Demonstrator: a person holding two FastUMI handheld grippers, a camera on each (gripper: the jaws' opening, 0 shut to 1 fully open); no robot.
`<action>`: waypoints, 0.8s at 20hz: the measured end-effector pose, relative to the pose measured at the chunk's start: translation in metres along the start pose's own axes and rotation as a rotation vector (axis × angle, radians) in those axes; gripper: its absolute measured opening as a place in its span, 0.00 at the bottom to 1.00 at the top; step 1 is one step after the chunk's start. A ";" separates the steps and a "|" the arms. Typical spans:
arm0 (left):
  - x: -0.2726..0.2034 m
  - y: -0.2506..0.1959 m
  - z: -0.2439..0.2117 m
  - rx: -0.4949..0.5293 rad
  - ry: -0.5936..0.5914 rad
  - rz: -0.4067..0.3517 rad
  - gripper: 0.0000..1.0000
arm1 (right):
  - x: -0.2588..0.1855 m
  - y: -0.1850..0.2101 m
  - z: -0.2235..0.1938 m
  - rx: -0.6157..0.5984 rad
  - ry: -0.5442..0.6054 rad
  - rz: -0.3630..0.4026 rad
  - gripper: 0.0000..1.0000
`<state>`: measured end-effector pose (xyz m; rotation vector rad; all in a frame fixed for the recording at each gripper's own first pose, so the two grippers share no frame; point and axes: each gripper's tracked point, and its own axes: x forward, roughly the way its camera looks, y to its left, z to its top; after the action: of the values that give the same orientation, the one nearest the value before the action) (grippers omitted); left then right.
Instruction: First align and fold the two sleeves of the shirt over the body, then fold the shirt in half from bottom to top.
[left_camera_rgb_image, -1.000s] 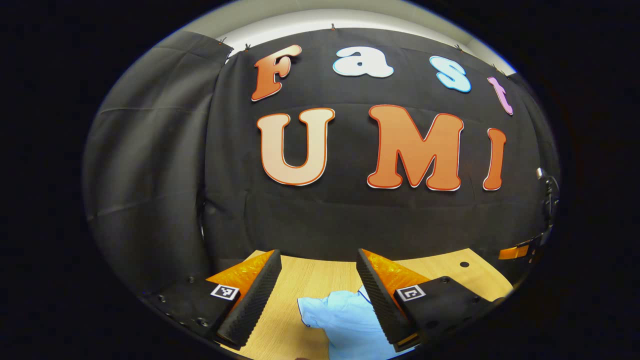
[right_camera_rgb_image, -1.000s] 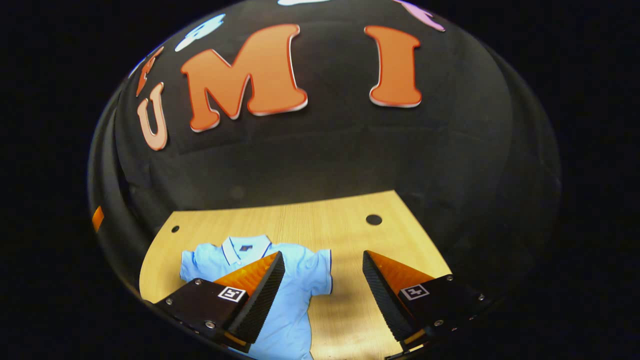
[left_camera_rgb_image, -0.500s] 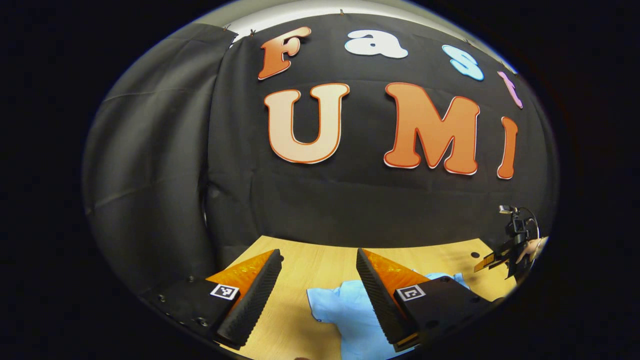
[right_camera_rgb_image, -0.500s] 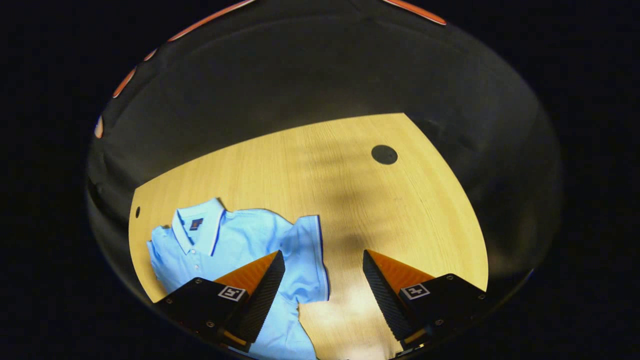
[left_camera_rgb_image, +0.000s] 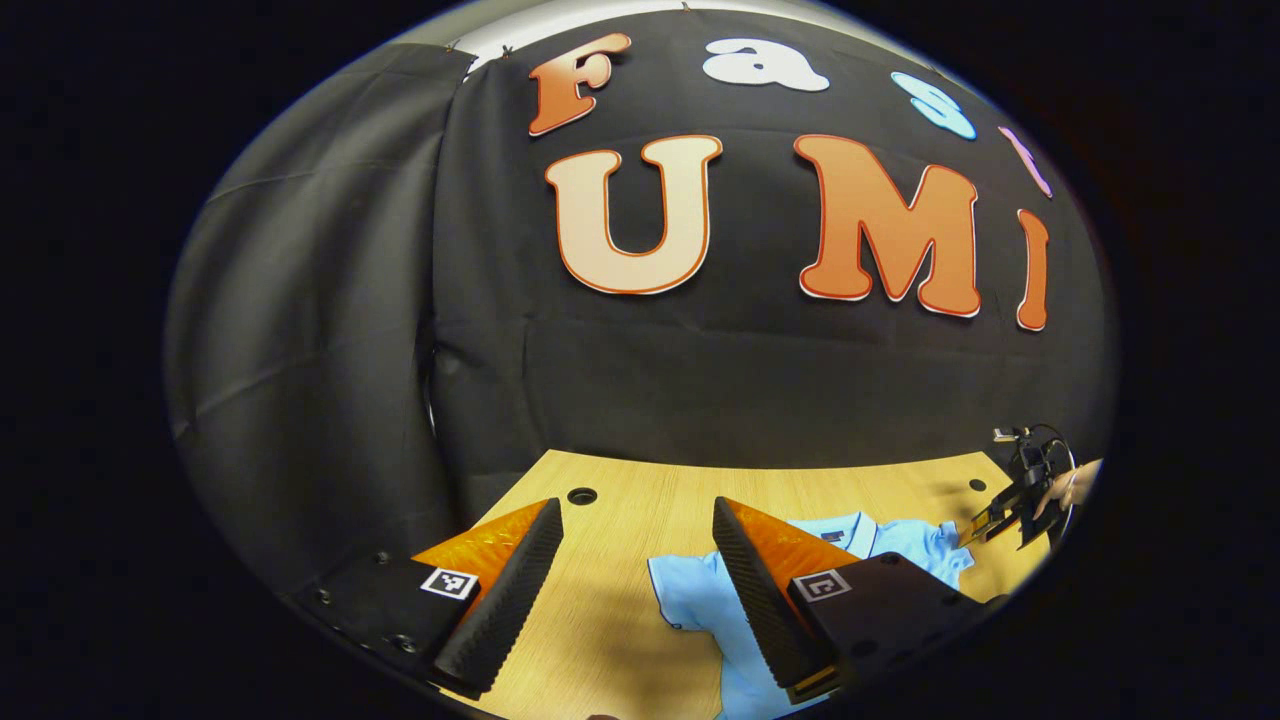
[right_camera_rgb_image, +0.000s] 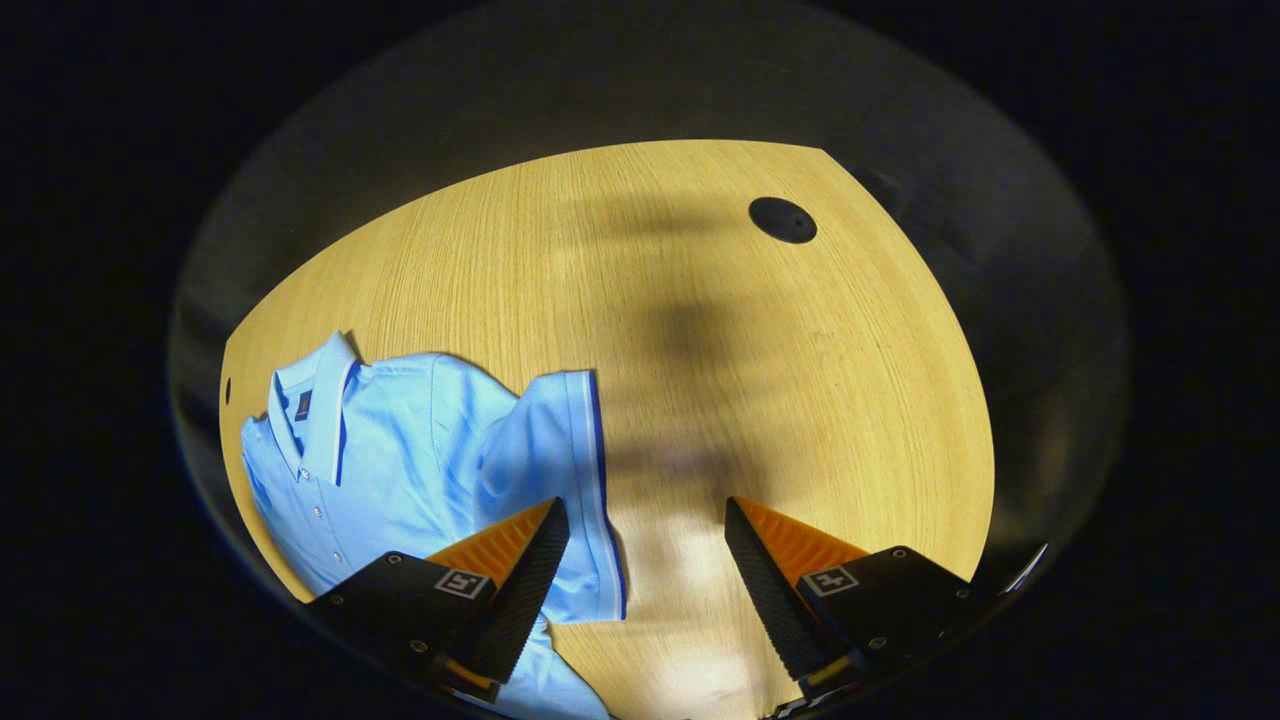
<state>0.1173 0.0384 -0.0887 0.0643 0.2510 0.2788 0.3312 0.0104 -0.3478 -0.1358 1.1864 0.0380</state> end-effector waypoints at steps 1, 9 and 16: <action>0.001 -0.001 -0.003 0.000 0.005 0.000 0.98 | 0.002 0.001 -0.002 0.001 0.011 0.002 0.98; 0.004 -0.010 -0.009 -0.017 0.018 -0.016 0.98 | 0.006 0.010 -0.005 0.004 0.012 -0.005 0.72; 0.002 0.000 -0.013 -0.013 0.033 -0.002 0.98 | 0.000 0.020 -0.007 -0.012 0.006 0.013 0.03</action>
<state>0.1156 0.0393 -0.1019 0.0464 0.2816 0.2797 0.3228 0.0298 -0.3521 -0.1387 1.1930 0.0565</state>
